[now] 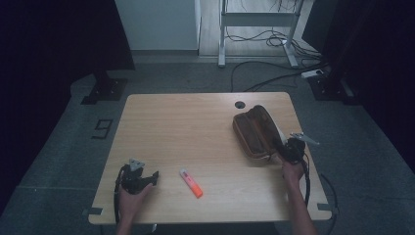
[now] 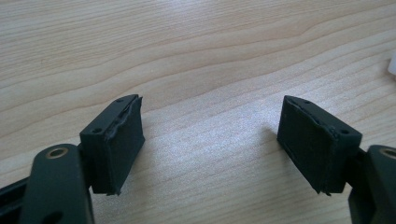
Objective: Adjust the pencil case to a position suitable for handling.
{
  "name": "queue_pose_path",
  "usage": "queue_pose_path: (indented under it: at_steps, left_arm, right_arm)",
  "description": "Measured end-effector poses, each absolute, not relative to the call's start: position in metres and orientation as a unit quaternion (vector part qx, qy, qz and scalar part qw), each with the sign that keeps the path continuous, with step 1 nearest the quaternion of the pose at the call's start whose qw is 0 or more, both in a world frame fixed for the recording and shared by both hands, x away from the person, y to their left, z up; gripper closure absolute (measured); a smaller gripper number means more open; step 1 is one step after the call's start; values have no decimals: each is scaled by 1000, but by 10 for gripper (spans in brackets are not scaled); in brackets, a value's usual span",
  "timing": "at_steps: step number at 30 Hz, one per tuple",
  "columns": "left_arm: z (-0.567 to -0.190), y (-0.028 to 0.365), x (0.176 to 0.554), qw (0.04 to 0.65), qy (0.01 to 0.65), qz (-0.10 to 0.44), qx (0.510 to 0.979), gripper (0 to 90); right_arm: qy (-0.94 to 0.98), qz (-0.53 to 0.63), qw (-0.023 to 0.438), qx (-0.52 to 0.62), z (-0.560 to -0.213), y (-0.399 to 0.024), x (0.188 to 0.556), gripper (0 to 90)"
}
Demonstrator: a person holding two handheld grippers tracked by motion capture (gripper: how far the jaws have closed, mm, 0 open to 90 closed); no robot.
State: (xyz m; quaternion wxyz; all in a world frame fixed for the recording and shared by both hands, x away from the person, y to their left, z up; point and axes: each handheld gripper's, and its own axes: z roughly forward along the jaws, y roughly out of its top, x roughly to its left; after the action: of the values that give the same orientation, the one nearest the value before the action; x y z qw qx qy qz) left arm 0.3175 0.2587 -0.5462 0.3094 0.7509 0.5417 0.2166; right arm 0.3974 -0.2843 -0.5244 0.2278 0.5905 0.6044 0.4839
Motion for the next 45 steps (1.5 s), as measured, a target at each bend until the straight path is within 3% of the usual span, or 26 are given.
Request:
queue_pose_path:
  at_steps: [45]
  left_arm:
    - [-546,259,318,309,542,217,751,225]
  right_arm:
    - [672,540,198,467,-498,-253,378,835]
